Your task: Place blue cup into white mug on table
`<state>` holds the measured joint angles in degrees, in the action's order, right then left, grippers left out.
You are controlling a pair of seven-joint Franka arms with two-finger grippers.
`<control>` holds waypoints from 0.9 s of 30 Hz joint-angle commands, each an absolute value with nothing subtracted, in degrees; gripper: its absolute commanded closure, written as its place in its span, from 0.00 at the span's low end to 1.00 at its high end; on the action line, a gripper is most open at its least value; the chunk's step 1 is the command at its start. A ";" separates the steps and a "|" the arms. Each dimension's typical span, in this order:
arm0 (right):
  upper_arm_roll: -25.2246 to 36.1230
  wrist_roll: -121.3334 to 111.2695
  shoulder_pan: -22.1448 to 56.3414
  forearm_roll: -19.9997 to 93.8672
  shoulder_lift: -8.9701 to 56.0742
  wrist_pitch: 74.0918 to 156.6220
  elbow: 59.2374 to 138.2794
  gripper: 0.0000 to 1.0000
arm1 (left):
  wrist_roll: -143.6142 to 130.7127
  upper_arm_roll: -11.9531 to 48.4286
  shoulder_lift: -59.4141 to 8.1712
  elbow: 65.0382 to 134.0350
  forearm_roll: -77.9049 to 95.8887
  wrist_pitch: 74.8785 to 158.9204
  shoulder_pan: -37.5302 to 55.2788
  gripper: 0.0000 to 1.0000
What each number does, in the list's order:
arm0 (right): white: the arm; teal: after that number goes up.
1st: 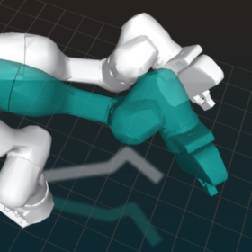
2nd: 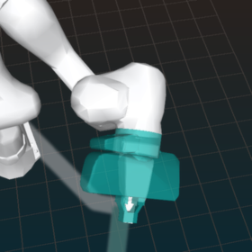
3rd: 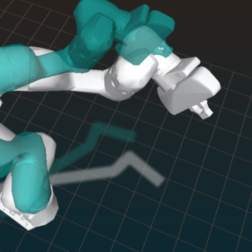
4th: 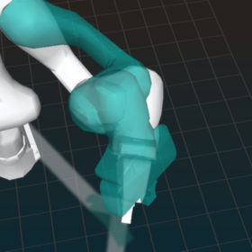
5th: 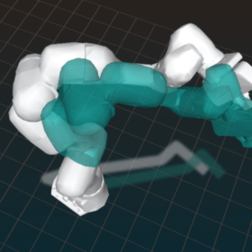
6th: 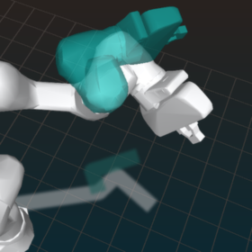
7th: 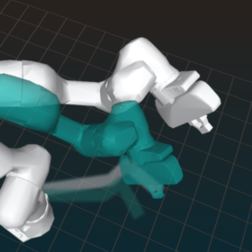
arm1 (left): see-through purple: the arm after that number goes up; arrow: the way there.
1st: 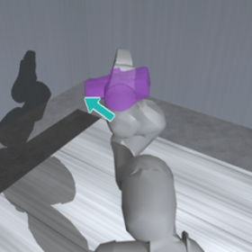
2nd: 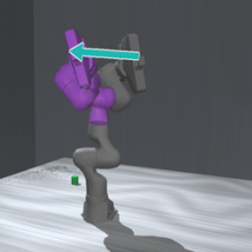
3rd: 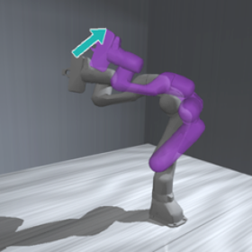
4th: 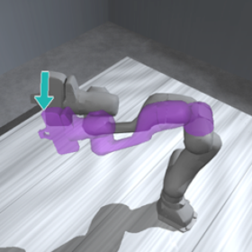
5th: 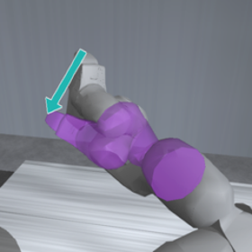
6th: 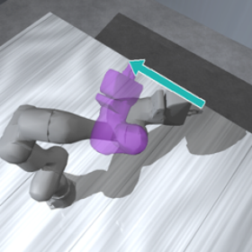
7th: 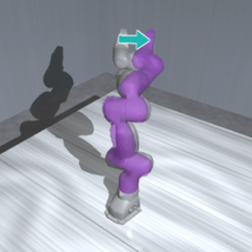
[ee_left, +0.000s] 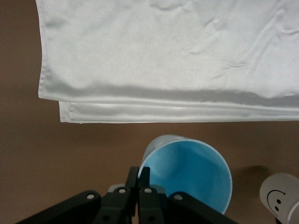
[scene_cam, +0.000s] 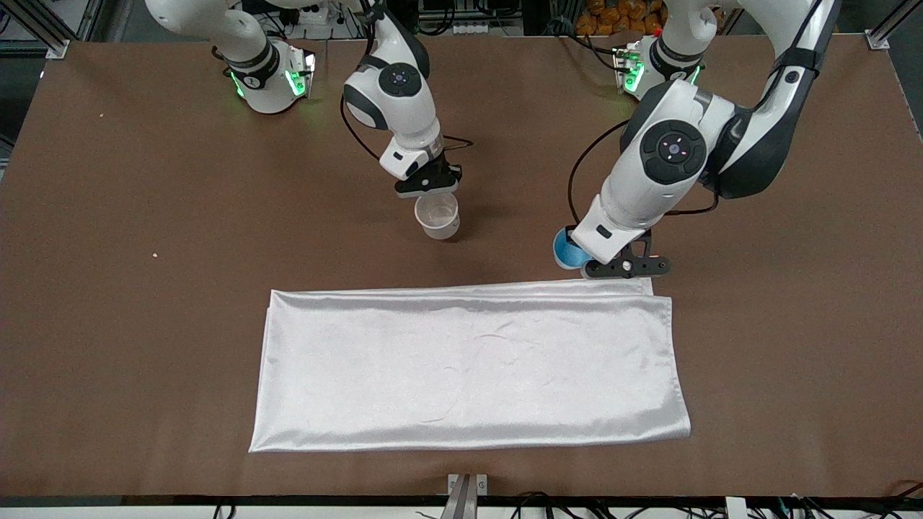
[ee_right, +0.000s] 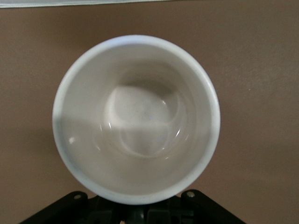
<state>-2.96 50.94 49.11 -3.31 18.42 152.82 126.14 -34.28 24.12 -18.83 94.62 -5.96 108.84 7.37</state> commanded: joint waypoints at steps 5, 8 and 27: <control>-2.37 61.16 49.92 -12.12 23.73 153.02 121.21 1.00 | -38.23 24.35 -20.13 93.78 -7.56 108.98 9.49 1.00; -2.37 62.40 50.36 -12.48 24.87 153.02 120.32 1.00 | -38.41 24.35 -20.30 93.78 -7.56 109.07 9.49 1.00; -2.20 63.37 49.92 -12.39 24.96 151.96 118.92 0.00 | -39.02 24.35 -20.30 93.69 -7.38 109.34 9.49 1.00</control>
<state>-2.64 61.42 49.71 -10.52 25.53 152.97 119.89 -36.89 24.12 -20.04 94.53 -5.96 109.22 9.33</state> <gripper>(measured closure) 0.423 0.965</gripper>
